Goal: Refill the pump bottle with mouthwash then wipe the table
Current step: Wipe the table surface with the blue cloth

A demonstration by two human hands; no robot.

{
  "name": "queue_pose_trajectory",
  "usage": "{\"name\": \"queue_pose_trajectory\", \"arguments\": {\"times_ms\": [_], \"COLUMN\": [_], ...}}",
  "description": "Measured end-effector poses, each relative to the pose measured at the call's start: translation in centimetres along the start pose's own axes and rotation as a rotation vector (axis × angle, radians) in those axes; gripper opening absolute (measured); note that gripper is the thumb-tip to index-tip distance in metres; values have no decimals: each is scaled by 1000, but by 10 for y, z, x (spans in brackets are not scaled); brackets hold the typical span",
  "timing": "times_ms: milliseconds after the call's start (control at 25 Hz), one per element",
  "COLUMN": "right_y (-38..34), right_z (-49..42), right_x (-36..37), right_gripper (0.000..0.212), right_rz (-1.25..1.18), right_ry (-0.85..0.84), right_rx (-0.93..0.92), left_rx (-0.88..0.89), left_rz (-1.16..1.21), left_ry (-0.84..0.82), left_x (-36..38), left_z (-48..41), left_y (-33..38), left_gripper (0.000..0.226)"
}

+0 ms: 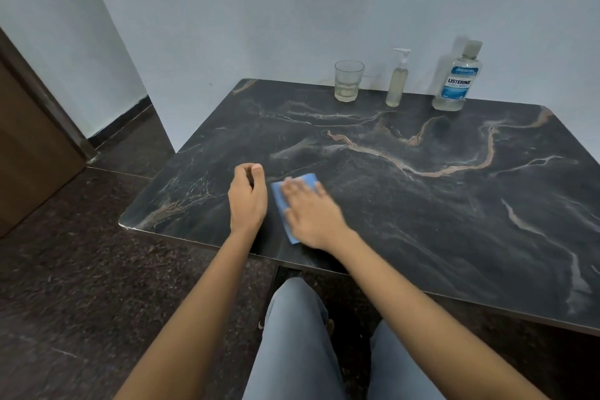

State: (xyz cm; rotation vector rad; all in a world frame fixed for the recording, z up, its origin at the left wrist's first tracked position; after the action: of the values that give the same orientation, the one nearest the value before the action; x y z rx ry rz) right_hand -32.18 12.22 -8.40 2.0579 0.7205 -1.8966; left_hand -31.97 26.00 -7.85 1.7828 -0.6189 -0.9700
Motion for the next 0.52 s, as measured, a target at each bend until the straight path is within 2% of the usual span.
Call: {"name": "queue_pose_trajectory", "arguments": {"times_ms": [120,240,320,440,520], "right_y": [-33,-24,5,94,128], "right_z": [-30,-61,-87,-109,-99], "right_x": [1,-2,-4,-18,-26], "right_gripper": [51,51,53,54,55], "right_rz": [-110,-139,-109,-41,38], "right_ry": [-63,-143,-125,-94,-110], "right_rx": [-298,-392,-263,207,376], "left_rx": [-20,-5,11,3,-2], "left_rz": [34,-27,-102,-161,-208], "left_ry": [37,45,14,-9,-19], "left_x": [-1,1,3,4,7], "left_z": [-5,-7,-6,-5,-4], "left_y": [-4,-6,-6,-5,-3], "left_gripper": [30,44,41,45,49]}}
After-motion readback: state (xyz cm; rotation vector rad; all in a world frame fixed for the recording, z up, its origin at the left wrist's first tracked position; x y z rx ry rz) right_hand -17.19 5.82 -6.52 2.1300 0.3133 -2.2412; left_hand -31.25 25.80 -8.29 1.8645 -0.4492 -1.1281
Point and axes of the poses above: each hand's wrist, its own z-axis away from the middle knuckle, its own x-axis out of the palm, y = z × x, the point moved 3 cm from there along -z, towards the middle knuckle, and after that the axes turned 4 degrees about y, right-handed, at the moved point
